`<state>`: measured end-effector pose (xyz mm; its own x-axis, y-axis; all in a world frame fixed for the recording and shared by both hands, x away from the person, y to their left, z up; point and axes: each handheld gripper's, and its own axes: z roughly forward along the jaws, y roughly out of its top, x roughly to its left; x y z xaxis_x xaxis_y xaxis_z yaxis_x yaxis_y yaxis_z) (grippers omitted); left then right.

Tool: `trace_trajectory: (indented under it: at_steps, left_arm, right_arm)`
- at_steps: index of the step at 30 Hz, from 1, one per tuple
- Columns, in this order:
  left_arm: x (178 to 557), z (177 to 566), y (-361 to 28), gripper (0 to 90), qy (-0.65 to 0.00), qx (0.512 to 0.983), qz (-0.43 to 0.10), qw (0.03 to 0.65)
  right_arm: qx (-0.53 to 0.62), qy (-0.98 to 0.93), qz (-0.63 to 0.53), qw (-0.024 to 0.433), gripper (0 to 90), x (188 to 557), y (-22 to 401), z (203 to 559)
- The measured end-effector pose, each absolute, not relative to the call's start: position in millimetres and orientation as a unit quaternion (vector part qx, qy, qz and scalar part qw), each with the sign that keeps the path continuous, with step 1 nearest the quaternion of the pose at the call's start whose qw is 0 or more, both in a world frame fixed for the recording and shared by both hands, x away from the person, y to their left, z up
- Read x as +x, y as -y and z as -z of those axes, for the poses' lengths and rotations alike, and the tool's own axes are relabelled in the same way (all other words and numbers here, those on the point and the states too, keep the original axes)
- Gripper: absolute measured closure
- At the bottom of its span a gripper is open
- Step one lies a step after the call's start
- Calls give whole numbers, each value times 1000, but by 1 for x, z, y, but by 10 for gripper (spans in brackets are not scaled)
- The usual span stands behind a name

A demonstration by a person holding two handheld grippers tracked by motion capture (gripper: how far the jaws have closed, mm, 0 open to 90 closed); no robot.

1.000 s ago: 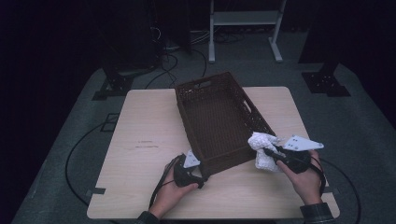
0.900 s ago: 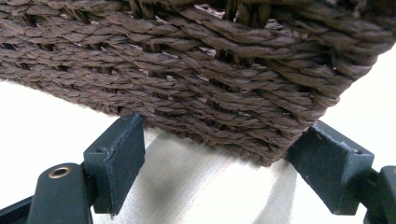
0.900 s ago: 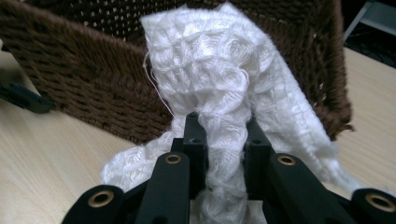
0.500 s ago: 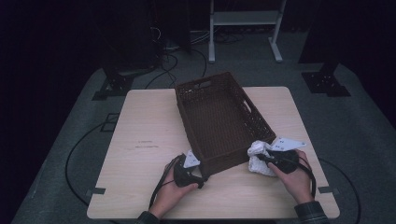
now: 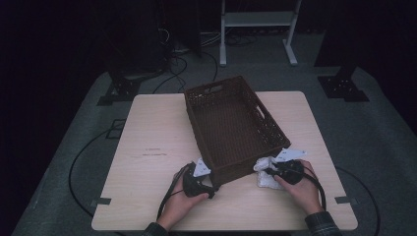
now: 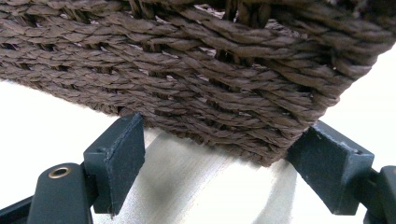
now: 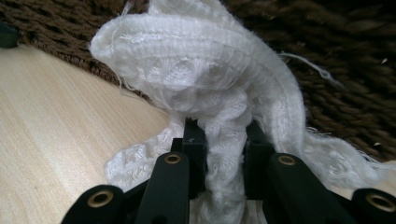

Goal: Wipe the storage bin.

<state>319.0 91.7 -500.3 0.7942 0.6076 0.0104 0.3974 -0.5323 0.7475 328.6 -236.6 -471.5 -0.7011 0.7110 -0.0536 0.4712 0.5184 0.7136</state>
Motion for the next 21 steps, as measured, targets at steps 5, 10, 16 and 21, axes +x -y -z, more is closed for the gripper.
trace_trajectory:
  at_steps: [5, 10, 16, 21]
  left_arm:
    - [319, 500, -92, 196, -291, 865, -136, 387]
    - [319, 500, -92, 196, -290, 865, -136, 387]
    - [319, 500, -92, 196, -291, 865, -136, 387]
    - [319, 500, -92, 196, -291, 865, -136, 387]
  right_arm:
    - [342, -862, -338, 162, 759, 331, 235, 478]
    - [338, -867, -329, 161, 757, 329, 232, 480]
    - [324, -864, -340, 181, 758, 321, 232, 468]
    - [315, -844, -382, 208, 759, 309, 236, 446]
